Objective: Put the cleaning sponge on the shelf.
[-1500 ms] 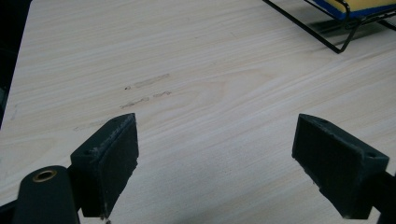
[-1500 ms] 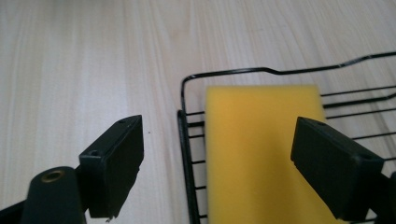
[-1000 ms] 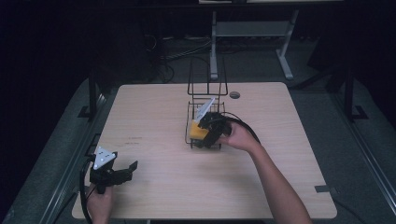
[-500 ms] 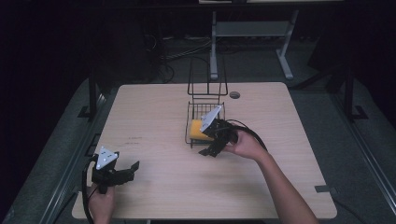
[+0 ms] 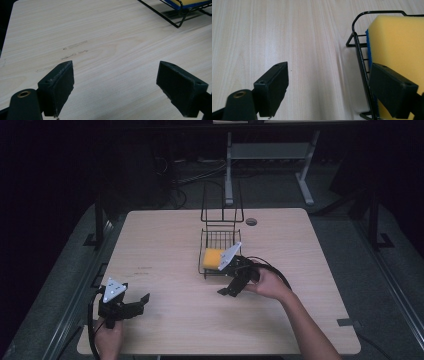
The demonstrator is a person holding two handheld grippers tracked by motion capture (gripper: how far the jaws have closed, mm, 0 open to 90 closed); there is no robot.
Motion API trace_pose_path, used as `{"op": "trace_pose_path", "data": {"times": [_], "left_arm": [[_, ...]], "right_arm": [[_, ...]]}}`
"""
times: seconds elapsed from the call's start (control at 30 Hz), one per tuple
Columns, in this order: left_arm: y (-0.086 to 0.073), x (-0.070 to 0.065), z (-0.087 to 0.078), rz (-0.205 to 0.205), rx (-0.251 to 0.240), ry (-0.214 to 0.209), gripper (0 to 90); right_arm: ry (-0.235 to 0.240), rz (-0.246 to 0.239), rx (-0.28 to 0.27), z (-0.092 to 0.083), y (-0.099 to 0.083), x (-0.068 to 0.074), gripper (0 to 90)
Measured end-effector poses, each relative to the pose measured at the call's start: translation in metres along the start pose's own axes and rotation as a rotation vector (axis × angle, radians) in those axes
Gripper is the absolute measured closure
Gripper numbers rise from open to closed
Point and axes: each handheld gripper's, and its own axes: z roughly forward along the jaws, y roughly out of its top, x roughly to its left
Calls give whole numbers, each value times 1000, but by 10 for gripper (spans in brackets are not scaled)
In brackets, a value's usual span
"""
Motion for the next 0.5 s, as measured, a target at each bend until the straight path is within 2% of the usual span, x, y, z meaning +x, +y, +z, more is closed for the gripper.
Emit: {"op": "trace_pose_path", "data": {"times": [0.5], "left_arm": [[0, 0, -1, 6, -1, 0, 140]], "right_arm": [[8, 10, 37, 1, -5, 5, 163]]}}
